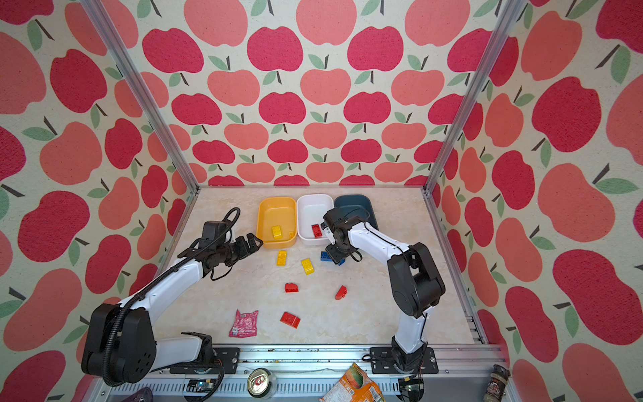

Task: Sort the legos into containers by color
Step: 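Raise the right gripper and move it over the blue bricks, then lower the right gripper onto the light blue 2x2 brick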

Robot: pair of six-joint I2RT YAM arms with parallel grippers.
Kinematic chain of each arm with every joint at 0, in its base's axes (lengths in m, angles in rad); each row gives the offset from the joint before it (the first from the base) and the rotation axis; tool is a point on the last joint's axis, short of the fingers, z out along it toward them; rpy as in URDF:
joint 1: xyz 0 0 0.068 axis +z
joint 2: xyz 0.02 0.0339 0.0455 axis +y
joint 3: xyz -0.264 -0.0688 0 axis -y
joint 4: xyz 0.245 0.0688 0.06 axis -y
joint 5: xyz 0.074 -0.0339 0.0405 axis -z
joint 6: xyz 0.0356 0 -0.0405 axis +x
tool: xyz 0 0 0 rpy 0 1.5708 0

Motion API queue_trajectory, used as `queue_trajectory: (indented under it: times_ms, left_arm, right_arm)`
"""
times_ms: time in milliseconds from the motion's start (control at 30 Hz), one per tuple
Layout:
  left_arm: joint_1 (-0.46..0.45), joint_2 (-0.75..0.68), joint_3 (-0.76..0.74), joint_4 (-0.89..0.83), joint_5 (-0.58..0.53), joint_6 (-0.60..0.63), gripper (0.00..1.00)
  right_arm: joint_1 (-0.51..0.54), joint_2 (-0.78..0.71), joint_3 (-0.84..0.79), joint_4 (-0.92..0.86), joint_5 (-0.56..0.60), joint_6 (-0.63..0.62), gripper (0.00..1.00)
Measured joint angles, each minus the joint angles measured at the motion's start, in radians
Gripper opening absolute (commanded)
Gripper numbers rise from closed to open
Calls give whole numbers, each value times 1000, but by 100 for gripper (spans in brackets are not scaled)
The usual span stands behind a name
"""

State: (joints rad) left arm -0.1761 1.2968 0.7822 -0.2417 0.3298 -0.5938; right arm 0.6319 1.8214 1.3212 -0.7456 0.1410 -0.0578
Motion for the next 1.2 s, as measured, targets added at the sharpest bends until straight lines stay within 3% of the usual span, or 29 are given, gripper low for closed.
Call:
queue_trajectory:
  times_ms: [600, 967, 1200]
  left_arm:
    - [3, 1, 0, 0, 0, 0, 99]
    - [6, 1, 0, -1, 0, 0, 99]
    - [6, 1, 0, -1, 0, 0, 99]
  right_arm:
    - [-7, 82, -5, 43, 0, -21, 52]
    - [-6, 92, -5, 43, 0, -27, 35]
    - [-6, 92, -5, 43, 0, -28, 32]
